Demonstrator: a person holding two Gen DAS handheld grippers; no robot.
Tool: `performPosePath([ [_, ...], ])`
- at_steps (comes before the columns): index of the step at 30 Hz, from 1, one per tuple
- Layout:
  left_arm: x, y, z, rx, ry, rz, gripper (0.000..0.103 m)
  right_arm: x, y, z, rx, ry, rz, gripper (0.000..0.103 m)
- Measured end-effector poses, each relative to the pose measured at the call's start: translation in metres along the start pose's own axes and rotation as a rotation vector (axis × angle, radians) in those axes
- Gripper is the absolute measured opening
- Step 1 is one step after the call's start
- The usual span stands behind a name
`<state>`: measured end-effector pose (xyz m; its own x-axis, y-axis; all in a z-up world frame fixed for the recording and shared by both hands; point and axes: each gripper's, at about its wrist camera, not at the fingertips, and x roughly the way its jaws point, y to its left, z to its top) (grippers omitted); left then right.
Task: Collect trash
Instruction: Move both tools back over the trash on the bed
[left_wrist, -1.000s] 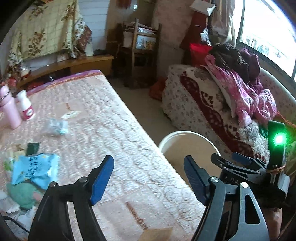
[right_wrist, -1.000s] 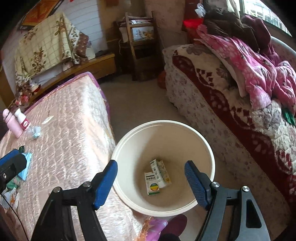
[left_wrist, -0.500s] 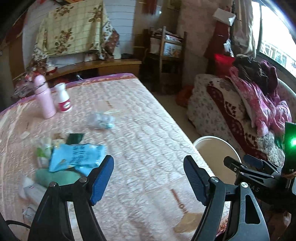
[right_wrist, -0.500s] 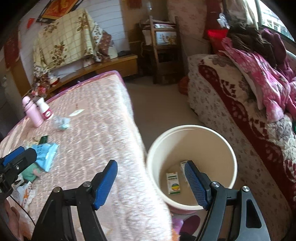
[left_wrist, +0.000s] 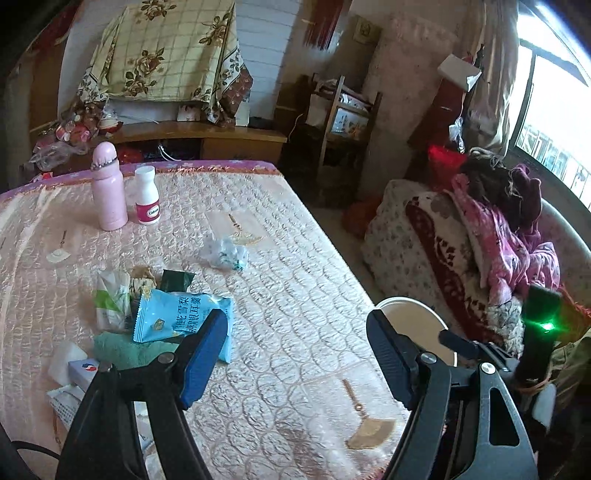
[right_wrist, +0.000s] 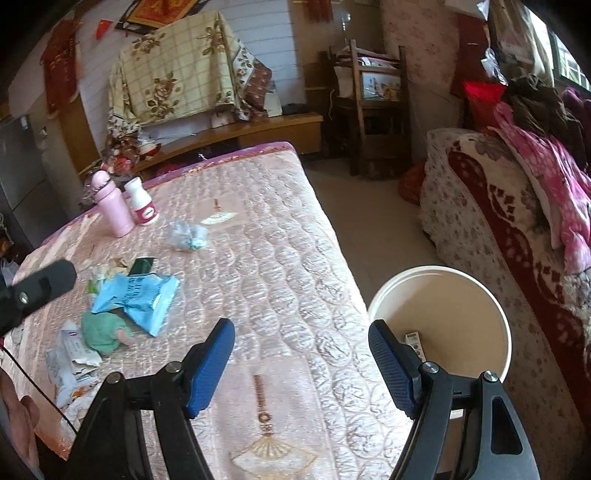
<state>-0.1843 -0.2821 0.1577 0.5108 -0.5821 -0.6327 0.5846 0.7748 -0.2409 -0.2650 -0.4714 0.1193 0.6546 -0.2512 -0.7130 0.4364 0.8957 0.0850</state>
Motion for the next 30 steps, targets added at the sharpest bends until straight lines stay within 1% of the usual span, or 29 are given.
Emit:
performPosePath([
  [3,-0.009,-0.012,-0.003,0.027,0.001,0.019,0.078,-0.003,0.001,0.0,-0.005,-0.003,-0.003,0.078],
  [6,-0.023,-0.021,-0.011,0.033,-0.005,0.019,0.078,-0.004,0.001,-0.001,-0.009,0.003,-0.001,0.078],
  [9,-0.034,-0.022,-0.018,0.026,0.005,0.027,0.078,-0.006,0.003,-0.003,-0.019,0.005,0.009,0.078],
  [12,-0.044,-0.014,-0.025,0.006,0.016,0.024,0.078,-0.005,0.009,-0.008,-0.032,0.012,0.029,0.078],
  [15,-0.054,0.0,-0.033,-0.016,0.038,0.017,0.078,-0.002,0.018,-0.013,-0.039,0.029,0.059,0.078],
  [17,-0.063,0.012,-0.039,-0.021,0.049,0.035,0.078,-0.001,0.027,-0.017,-0.051,0.041,0.101,0.078],
  [18,-0.068,0.019,-0.043,-0.018,0.047,0.051,0.078,-0.001,0.033,-0.019,-0.068,0.046,0.121,0.078],
  [20,-0.077,0.036,-0.053,-0.006,0.047,0.111,0.078,-0.001,0.044,-0.023,-0.098,0.049,0.135,0.078],
  [23,-0.085,0.064,-0.073,-0.005,0.07,0.199,0.078,-0.001,0.061,-0.028,-0.135,0.046,0.168,0.078],
  [25,-0.087,0.082,-0.088,-0.017,0.089,0.237,0.078,0.001,0.071,-0.03,-0.151,0.051,0.19,0.078],
  [28,-0.083,0.109,-0.117,-0.059,0.132,0.266,0.078,0.003,0.081,-0.03,-0.162,0.051,0.216,0.078],
  [30,-0.077,0.118,-0.13,-0.088,0.162,0.264,0.078,0.005,0.088,-0.028,-0.167,0.051,0.255,0.078],
])
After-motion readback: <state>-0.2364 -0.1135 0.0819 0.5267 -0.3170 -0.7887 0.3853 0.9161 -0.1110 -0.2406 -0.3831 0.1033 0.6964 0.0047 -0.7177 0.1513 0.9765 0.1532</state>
